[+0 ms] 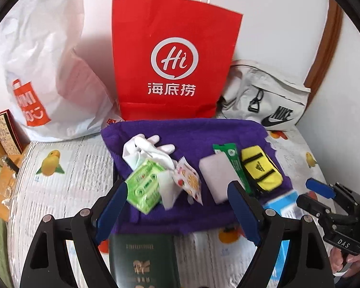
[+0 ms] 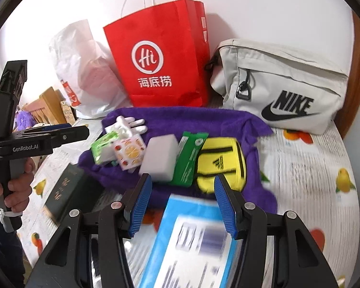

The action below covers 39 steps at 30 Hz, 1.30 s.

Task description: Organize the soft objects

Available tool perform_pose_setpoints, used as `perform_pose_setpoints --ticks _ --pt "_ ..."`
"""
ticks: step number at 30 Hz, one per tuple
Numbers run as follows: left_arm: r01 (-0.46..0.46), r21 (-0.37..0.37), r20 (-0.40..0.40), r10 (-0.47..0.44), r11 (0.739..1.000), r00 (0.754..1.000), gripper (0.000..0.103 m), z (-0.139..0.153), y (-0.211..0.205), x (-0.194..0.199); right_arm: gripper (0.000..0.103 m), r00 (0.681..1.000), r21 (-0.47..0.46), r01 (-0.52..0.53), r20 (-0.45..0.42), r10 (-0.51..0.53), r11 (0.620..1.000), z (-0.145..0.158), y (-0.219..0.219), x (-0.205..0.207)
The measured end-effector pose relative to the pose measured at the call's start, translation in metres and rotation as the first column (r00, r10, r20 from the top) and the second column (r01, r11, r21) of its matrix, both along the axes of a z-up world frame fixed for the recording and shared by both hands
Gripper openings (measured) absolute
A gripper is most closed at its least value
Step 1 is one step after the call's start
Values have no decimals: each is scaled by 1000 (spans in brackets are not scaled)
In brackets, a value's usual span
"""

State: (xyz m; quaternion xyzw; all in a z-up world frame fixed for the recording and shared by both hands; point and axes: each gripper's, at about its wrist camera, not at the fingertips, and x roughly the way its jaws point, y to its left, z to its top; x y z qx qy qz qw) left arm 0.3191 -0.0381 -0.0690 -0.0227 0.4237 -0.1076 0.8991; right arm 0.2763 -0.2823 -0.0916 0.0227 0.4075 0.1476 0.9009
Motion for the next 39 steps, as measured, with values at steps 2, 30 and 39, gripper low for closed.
perform_pose_setpoints --ticks 2,30,39 --pt "-3 -12 -4 3 1000 1000 84 2 2 -13 54 1000 10 8 4 -8 1000 3 0 -17" --pt "-34 -52 -75 30 998 997 83 -50 44 -148 82 994 -9 -69 -88 68 998 -83 48 -171" --pt "-53 -97 -123 40 994 992 83 -75 56 -152 100 990 44 -87 -106 92 995 -97 61 -162"
